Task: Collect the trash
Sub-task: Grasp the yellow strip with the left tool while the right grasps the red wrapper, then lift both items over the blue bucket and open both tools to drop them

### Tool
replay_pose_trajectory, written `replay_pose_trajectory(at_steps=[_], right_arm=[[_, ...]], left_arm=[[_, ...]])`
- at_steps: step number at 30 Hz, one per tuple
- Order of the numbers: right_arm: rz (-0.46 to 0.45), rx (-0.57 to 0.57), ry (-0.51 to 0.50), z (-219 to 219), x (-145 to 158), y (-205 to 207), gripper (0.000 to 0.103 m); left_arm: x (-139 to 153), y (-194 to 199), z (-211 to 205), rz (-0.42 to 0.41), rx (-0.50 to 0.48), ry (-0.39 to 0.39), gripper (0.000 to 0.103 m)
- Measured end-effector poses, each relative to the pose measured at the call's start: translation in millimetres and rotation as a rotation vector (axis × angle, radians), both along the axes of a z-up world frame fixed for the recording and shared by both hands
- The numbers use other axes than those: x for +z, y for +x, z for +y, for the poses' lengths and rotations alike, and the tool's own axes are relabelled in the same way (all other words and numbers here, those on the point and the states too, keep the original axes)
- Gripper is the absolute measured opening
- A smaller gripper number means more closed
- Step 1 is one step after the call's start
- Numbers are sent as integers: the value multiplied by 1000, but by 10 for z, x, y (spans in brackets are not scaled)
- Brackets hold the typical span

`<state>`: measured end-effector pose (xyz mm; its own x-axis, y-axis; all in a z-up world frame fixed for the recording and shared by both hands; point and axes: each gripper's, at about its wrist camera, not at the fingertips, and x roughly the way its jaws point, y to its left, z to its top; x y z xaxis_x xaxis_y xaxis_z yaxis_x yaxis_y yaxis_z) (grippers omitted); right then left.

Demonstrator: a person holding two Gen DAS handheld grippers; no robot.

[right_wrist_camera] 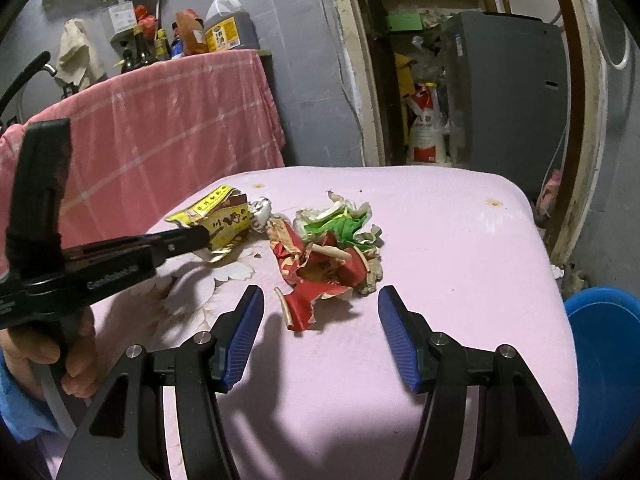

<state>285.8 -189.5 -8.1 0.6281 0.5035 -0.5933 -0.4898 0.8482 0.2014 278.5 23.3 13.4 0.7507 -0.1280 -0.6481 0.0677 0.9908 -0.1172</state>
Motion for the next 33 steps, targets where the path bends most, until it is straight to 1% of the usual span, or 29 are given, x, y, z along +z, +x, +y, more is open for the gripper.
replay_pose_trajectory(at_steps=[2, 5, 7, 8, 9, 14, 15, 20, 23, 26, 30, 33], right_arm=[[5, -1, -16, 34, 0, 15, 53], [18, 2, -52, 97, -21, 36, 40], [27, 9, -55, 108, -35, 52, 27], [28, 11, -52, 101, -37, 53, 23], [28, 11, -45, 85, -32, 51, 14], [15, 20, 3, -18, 9, -27, 11], [7, 18, 3, -26, 23, -58, 8], [-63, -2, 26, -132, 150, -246, 8], [-112, -21, 57, -209, 237, -330, 8], [-197, -57, 81, -308, 370, -449, 8], [-329, -161, 80, -463, 557, -652, 8], [-439, -240, 35, -606, 673, -820, 8]], left_arm=[[3, -26, 6, 5, 5, -1, 1], [5, -69, 53, 3, 17, -19, 1], [3, -79, 72, 3, 23, -28, 1], [0, -99, 75, 5, 27, -33, 1], [-1, -119, 66, 8, 31, -35, 1], [46, -267, 31, 13, 33, -54, 1], [61, -293, 28, 8, 32, -58, 1], [180, -490, -90, -59, 26, -19, 1], [240, -553, -135, -86, 23, -38, 1], [334, -600, -201, -130, 11, -53, 1], [496, -656, -408, -214, -18, -56, 1], [611, -646, -604, -265, -48, -67, 1]])
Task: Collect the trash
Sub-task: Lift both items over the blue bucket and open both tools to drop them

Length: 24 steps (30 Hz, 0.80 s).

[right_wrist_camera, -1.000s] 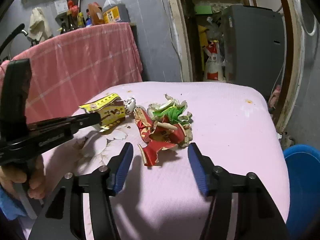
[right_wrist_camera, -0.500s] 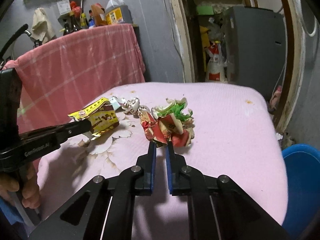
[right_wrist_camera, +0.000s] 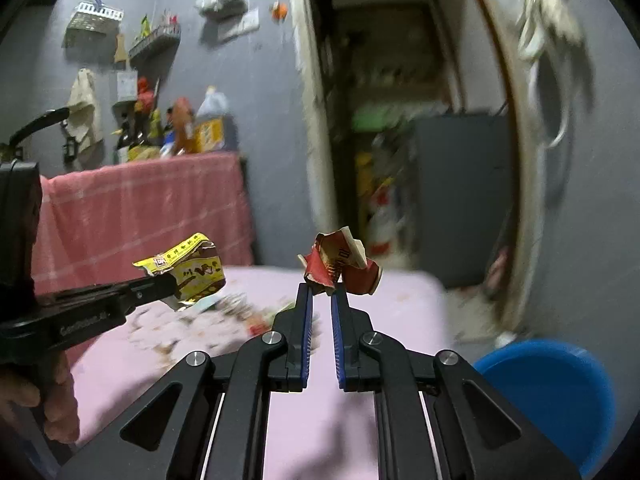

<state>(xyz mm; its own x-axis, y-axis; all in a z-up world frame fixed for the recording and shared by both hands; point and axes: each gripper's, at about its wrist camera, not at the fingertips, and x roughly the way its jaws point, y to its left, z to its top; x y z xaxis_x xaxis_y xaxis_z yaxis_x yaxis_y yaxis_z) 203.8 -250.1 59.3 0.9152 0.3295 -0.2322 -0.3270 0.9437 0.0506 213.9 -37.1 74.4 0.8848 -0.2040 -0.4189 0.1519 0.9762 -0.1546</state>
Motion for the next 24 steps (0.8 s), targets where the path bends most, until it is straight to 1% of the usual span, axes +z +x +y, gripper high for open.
replay_pose_trajectory(at_steps=[4, 6, 9, 12, 16, 18, 24], right_arm=[[-111, -119, -43, -273, 107, -184, 8], [-148, -175, -65, -397, 127, -229, 8], [-163, -238, -69, -615, 124, -266, 8], [-157, -297, -77, -818, 92, -281, 8], [-99, -355, -54, -1104, 8, -239, 8], [-54, -372, -33, -1222, -51, -189, 8], [88, -381, 29, -1428, -219, -24, 8]], left_arm=[[136, 8, -401, -70, -73, -24, 1], [187, -18, -609, -101, -117, -28, 1], [205, -27, -873, -144, -162, -35, 1], [183, 8, -1148, -145, -213, -47, 1], [91, 141, -1445, -105, -279, -75, 1], [36, 203, -1550, -80, -304, -83, 1], [-165, 443, -1811, 41, -351, -104, 1]])
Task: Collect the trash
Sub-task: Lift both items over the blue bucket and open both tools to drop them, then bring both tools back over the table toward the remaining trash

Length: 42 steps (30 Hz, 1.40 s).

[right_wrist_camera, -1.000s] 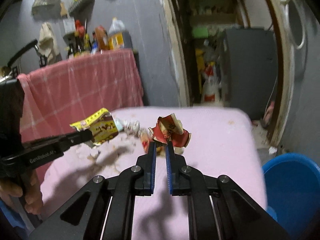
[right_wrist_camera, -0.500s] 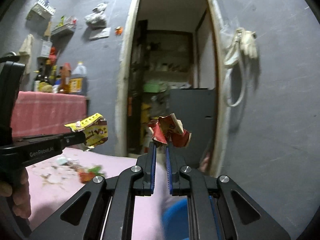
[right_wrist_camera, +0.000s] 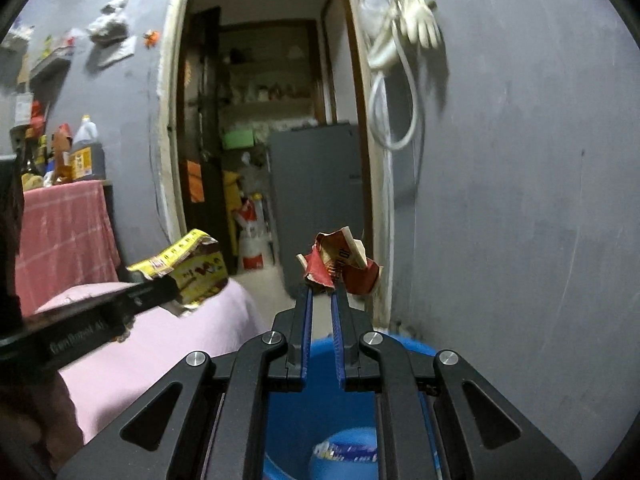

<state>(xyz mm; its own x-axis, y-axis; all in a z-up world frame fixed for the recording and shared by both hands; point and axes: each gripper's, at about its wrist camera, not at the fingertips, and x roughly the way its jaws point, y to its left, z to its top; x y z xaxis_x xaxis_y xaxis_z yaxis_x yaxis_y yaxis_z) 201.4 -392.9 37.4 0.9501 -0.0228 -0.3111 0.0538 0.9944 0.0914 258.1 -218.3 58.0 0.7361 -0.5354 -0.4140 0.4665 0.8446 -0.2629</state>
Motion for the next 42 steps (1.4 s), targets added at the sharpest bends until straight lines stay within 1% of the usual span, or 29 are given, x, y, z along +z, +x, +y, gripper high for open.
replay_pose_trajectory(at_steps=[4, 9, 11, 12, 13, 15, 17, 20, 23, 24, 25, 26, 27, 28, 29, 30, 31, 32, 33, 34, 35, 36, 38, 39, 42], right_arm=[[74, -1, 43, -83, -94, 90, 9], [172, 11, 109, -175, -229, 211, 10], [202, 16, 140, -214, -275, 248, 17], [208, 15, 150, -226, -284, 255, 25], [211, 15, 157, -232, -288, 257, 28], [220, 13, 161, -241, -288, 260, 28], [219, 14, 162, -249, -280, 241, 28], [215, 10, 160, -249, -275, 234, 29], [176, -1, 148, -235, -215, 210, 30], [154, -2, 143, -228, -182, 182, 32], [129, -3, 136, -215, -147, 153, 40], [99, -1, 130, -199, -111, 119, 46], [76, 3, 127, -187, -83, 104, 54], [56, 11, 124, -166, -49, 81, 54], [38, 23, 122, -139, -15, 71, 54], [21, 32, 119, -110, 12, 66, 54], [0, 39, 113, -74, 44, 50, 56], [-23, 47, 106, -37, 78, 29, 58], [-42, 56, 104, 2, 104, 27, 68], [-78, 71, 105, 37, 139, -6, 81], [-109, 82, 107, 76, 175, -28, 86], [-129, 88, 107, 112, 206, -39, 88], [-178, 105, 109, 197, 277, -66, 95], [-200, 111, 114, 240, 303, -80, 103], [-251, 143, 118, 395, 365, -77, 103]], left_arm=[[-115, 126, -98, 70, -16, 3, 1], [-242, 182, -144, 102, -23, 28, 2], [-295, 220, -142, 131, -33, 37, 2], [-331, 223, -140, 145, -38, 33, 2], [-364, 225, -133, 158, -42, 27, 2], [-414, 252, -125, 184, -48, 18, 2], [-446, 254, -119, 194, -48, 25, 2], [-451, 244, -92, 192, -45, 27, 2], [-413, 200, -21, 180, -12, 27, 4], [-390, 172, 18, 164, 11, 30, 7], [-368, 136, 56, 152, 29, 34, 9], [-344, 113, 108, 139, 51, 36, 15], [-312, 86, 174, 123, 74, 32, 25], [-278, 57, 245, 105, 98, 26, 30], [-249, 32, 299, 90, 117, 20, 39], [-203, 2, 372, 69, 138, 15, 43], [-165, -12, 420, 54, 150, 14, 44], [-117, -40, 488, 34, 162, 18, 48], [-71, -62, 543, 15, 174, 27, 57], [-26, -88, 604, -5, 192, 39, 63], [11, -128, 678, -28, 221, 51, 77], [47, -165, 762, -55, 253, 58, 89], [99, -249, 903, -103, 310, 63, 100], [110, -280, 965, -126, 337, 62, 101], [190, -350, 1241, -170, 390, 51, 101]])
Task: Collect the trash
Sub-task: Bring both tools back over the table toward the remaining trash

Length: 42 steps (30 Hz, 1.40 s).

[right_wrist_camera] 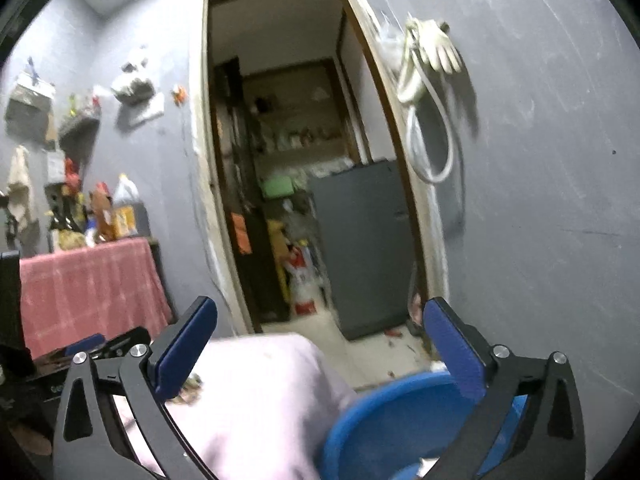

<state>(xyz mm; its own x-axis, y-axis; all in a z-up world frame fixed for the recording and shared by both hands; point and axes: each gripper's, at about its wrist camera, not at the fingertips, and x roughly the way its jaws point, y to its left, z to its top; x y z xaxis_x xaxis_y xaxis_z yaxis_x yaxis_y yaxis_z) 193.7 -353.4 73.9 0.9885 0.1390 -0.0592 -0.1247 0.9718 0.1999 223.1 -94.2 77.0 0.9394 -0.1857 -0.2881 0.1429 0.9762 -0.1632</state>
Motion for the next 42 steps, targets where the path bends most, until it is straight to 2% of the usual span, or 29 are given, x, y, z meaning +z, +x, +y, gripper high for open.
replay_pose_trajectory(at_steps=[10, 19, 29, 37, 42], right_arm=[[-141, 123, -56, 630, 102, -41, 103], [-128, 218, -85, 1115, 85, 85, 103], [-50, 280, -184, 1416, -64, 221, 103], [-7, 294, -233, 1484, -147, 310, 103], [34, 280, -244, 1469, -177, 391, 103]], left_arm=[[125, -183, 703, -65, 132, 25, 101], [108, -305, 1289, -103, 230, 58, 101], [-140, -162, 1586, -35, 211, 79, 101], [-370, -24, 1592, 56, 129, 76, 101], [-401, 86, 1566, 92, 108, 72, 101]])
